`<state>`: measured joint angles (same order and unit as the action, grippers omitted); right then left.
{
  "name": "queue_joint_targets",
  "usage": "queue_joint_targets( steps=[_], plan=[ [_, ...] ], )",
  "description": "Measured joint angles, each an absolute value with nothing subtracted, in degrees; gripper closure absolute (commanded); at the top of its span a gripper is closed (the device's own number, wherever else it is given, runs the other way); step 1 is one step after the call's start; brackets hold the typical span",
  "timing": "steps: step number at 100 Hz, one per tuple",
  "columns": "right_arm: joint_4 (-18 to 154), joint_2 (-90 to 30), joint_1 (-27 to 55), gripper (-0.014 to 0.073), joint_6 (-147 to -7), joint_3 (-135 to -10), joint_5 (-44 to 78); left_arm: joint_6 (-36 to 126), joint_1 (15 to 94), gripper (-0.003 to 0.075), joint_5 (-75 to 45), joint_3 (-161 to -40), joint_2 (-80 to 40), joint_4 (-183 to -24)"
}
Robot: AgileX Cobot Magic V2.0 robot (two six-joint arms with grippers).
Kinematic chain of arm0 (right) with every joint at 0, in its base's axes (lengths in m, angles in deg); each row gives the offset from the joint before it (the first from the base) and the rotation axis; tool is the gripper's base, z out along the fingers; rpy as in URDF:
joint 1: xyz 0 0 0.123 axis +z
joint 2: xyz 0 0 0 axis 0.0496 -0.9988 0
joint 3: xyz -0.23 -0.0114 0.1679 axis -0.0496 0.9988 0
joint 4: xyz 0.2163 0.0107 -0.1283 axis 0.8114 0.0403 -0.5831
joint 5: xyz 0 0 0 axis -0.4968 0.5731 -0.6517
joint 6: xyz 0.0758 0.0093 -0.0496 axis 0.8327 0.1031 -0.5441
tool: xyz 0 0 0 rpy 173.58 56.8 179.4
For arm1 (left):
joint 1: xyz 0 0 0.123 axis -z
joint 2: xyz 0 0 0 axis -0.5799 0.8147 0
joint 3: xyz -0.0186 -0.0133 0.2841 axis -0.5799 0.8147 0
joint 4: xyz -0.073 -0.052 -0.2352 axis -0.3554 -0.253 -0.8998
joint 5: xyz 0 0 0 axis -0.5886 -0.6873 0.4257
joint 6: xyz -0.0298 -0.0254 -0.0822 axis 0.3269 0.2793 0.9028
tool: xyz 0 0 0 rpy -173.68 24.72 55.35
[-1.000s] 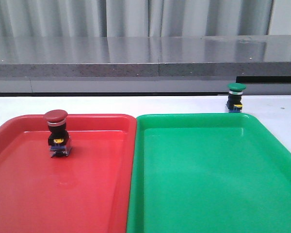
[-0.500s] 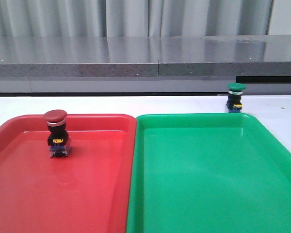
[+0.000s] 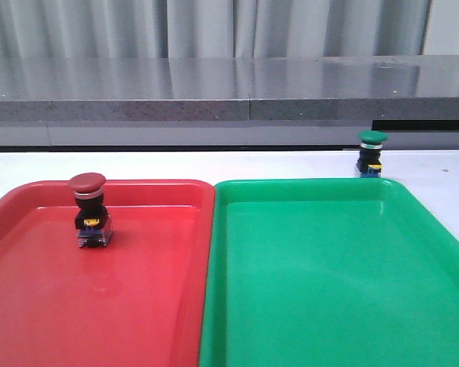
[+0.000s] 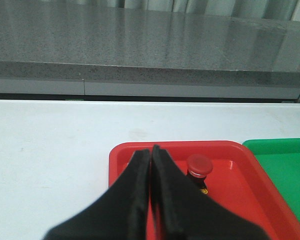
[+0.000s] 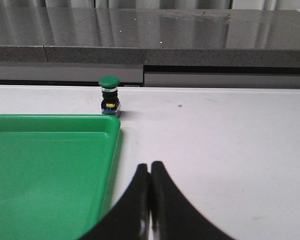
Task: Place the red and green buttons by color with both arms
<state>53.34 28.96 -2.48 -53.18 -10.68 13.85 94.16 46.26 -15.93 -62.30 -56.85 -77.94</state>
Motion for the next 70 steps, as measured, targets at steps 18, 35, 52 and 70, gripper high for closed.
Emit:
queue_joint_targets(
  steps=[18,35,52,70],
  plan=[
    [53.34,28.96,-2.48,0.0661,-53.18,-10.68,13.85,94.16,46.26,0.0739,-15.93,-62.30,-56.85,-77.94],
    [53.34,28.96,-2.48,0.0661,-53.18,-10.68,13.85,94.16,46.26,0.0739,-15.93,-62.30,-56.85,-77.94],
    [53.34,28.96,-2.48,0.0661,-53.18,-10.68,13.85,94.16,46.26,0.0739,-15.69,-61.73,-56.85,-75.79],
    [53.34,28.96,-2.48,0.0661,-53.18,-10.68,13.85,94.04,45.48,0.0739,-11.31,-57.86,-59.81,-73.74]
  ],
)
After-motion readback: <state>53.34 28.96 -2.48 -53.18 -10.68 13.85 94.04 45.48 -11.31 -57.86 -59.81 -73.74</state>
